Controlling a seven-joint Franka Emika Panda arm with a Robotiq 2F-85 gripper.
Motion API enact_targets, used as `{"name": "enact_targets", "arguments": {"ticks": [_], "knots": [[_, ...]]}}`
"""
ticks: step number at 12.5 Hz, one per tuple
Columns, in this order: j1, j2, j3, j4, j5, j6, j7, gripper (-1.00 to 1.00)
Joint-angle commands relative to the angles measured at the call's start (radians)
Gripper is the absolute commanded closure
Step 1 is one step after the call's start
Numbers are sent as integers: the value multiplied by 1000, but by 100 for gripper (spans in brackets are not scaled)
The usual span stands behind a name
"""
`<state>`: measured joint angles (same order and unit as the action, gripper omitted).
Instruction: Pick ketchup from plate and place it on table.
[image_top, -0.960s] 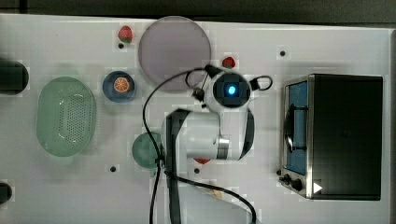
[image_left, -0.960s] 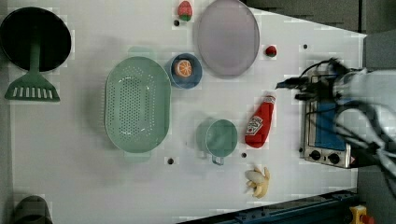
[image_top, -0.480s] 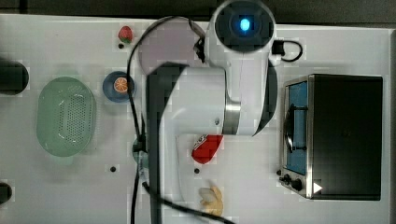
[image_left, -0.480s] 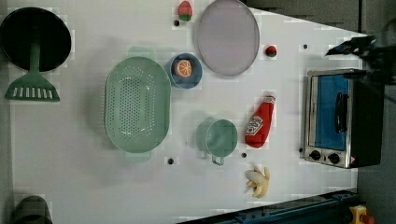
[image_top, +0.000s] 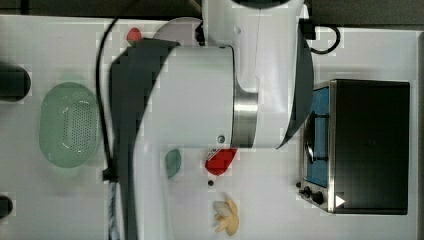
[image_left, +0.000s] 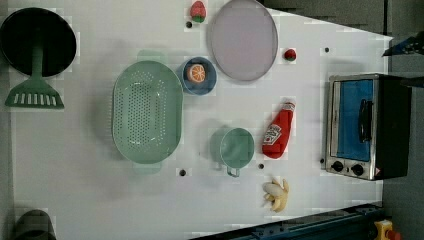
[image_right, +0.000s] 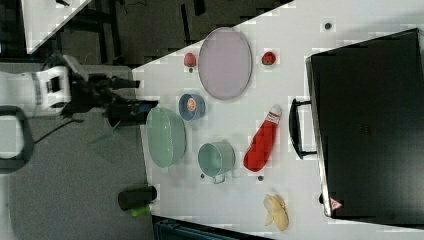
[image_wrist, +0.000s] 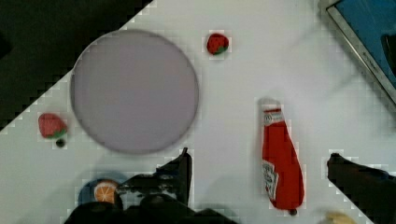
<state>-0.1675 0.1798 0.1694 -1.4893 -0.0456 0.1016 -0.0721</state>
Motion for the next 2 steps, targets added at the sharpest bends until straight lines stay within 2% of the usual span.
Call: {"name": "enact_targets", "arguments": {"ticks": [1,2], "knots": [[-9,-12,3,52,-3,-104,46,-100],[-10,-12,2,58,-3,-126,46,-100]]}}
